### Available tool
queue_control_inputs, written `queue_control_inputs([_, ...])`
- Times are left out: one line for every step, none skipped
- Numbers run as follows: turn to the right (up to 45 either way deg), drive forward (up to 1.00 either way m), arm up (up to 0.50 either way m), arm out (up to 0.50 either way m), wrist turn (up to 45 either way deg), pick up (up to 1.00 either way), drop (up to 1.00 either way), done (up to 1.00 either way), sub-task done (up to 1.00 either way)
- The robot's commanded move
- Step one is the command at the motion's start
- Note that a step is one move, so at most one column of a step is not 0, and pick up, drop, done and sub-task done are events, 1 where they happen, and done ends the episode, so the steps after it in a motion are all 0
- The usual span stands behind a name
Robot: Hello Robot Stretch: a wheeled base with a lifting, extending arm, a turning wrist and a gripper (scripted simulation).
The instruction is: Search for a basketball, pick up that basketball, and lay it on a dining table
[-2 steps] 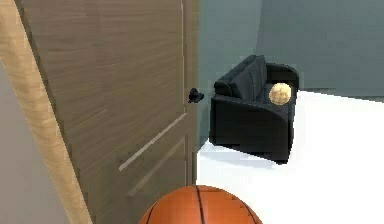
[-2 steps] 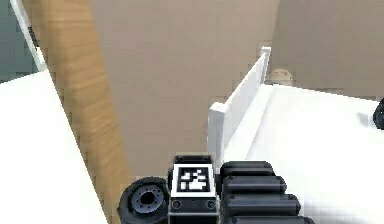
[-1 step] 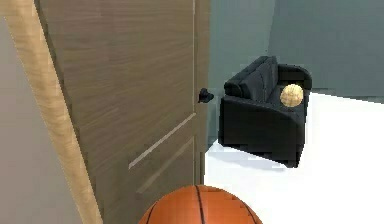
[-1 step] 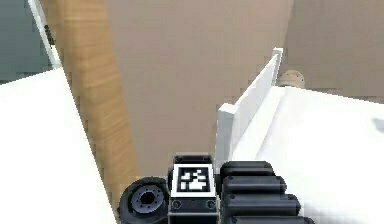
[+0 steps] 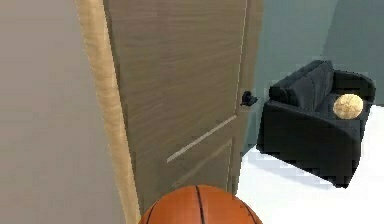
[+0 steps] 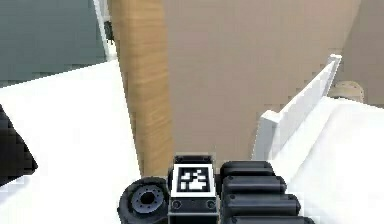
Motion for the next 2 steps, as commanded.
queue_control_inputs([0.0,0.2,0.0,0.0,0.0,0.0,0.0,0.0,0.0])
queue_control_inputs([45.0,0.0,0.0,0.0,0.0,0.0,0.0,0.0,0.0])
